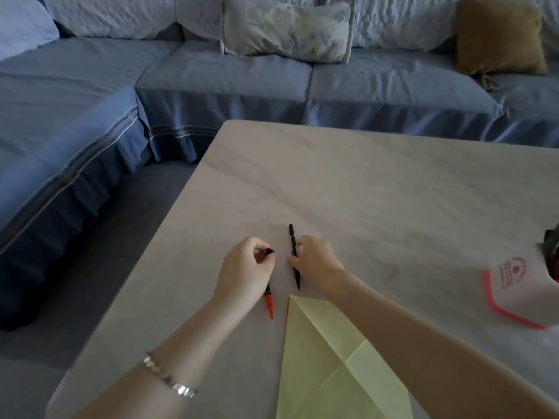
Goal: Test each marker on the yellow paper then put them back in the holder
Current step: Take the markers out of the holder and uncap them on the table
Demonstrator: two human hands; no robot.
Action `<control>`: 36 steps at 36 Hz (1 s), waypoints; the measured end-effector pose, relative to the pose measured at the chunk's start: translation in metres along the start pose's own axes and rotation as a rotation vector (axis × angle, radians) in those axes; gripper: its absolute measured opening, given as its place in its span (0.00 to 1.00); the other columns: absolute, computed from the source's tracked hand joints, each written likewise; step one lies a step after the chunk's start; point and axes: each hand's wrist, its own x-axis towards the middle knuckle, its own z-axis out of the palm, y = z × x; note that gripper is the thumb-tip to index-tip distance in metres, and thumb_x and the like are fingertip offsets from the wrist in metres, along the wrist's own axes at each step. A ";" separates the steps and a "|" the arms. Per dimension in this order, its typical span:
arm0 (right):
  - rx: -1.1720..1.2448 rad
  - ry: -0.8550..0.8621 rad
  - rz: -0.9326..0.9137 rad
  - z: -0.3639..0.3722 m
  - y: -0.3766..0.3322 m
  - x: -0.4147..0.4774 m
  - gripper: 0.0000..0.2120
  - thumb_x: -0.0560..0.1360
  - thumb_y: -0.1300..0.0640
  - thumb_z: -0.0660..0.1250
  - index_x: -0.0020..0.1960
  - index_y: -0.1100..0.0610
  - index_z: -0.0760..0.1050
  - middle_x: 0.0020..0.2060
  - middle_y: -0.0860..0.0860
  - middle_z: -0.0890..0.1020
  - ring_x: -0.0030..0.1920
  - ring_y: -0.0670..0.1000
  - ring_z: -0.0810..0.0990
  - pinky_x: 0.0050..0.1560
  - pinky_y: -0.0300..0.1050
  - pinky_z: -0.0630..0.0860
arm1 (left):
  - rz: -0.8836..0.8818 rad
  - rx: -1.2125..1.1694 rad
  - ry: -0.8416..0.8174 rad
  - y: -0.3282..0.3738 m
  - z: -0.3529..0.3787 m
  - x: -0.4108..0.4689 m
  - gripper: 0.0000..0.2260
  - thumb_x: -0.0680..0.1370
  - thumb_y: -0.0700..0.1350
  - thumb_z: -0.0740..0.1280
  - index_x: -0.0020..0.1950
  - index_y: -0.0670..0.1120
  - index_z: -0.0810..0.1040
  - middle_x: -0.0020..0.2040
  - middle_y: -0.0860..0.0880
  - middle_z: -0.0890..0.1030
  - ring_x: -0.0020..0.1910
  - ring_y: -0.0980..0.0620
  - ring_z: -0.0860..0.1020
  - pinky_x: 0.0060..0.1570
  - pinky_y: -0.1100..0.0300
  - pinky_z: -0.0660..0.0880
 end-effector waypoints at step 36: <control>-0.162 0.645 0.362 -0.209 0.191 -0.116 0.12 0.75 0.61 0.61 0.55 0.67 0.74 0.52 0.63 0.78 0.50 0.62 0.77 0.44 0.47 0.72 | 0.437 0.369 -0.399 0.112 0.108 -0.036 0.03 0.76 0.46 0.62 0.44 0.52 0.75 0.43 0.53 0.79 0.49 0.50 0.78 0.45 0.60 0.71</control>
